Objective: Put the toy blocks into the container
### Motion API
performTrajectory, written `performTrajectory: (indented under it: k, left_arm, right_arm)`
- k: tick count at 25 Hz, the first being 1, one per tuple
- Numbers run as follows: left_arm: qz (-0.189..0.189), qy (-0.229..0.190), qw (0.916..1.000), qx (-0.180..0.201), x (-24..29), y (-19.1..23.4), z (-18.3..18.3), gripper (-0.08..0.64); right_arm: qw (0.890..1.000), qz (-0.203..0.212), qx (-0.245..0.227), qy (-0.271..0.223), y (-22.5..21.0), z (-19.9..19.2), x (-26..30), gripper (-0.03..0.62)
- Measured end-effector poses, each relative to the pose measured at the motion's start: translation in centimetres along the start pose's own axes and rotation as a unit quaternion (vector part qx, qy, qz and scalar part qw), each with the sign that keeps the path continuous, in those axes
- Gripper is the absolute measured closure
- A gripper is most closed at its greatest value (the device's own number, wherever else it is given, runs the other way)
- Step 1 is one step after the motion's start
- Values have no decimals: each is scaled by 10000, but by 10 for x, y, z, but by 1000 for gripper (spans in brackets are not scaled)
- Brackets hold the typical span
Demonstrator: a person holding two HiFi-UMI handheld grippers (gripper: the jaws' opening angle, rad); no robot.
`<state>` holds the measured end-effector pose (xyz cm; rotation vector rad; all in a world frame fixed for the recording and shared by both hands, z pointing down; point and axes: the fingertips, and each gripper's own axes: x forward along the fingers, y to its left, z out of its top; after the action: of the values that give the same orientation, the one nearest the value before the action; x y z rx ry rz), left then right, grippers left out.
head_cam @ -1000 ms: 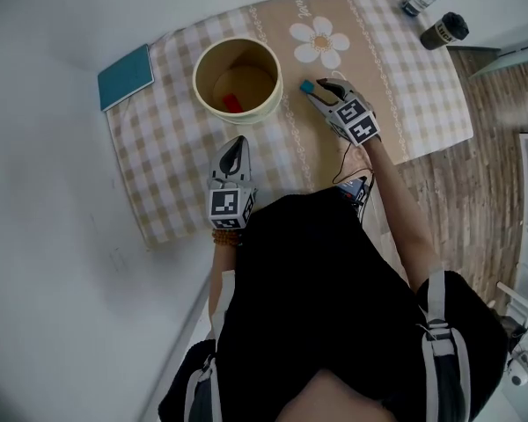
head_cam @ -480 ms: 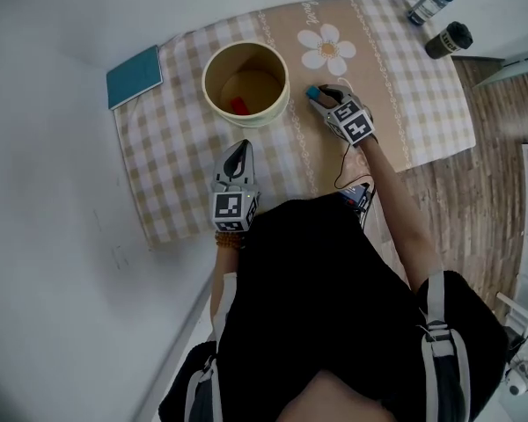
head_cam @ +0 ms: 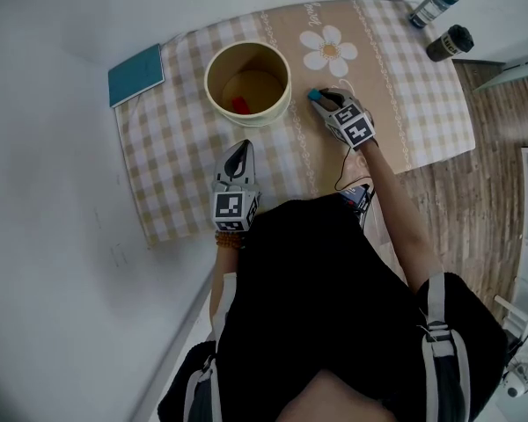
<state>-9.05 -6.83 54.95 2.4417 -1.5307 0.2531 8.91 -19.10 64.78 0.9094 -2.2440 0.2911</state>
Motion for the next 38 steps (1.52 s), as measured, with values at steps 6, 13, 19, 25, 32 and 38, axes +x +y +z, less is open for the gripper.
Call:
performTrajectory:
  k: [6,13,19,25,32,38]
  left_arm:
    - [-9,27,10000,-11,0,0,-4,569]
    - [-48,39,10000,-27,0,0,-5,569]
    - [-30,33,10000,-41,-2,1,-6,569]
    - [-14,0,10000,-45,-3,3,-4,569]
    - [37,-43,10000,-36,-8,4,-2,569]
    - [180,-114,9997,-72,-16,11,0,569]
  right_arm:
    - [9993,231,12,-293,21,8,-20,454]
    - [9970,612,-273,-389,69,8,-32,454]
    - [9958,510,-416,-630,75,27,-43,454]
    - [9858,145,-560,-1575,42,126,-92,455]
    - [9651,266,-633,-2526,39,248,-137,456]
    - [9659,610,-878,-2359,71,274,-104,456]
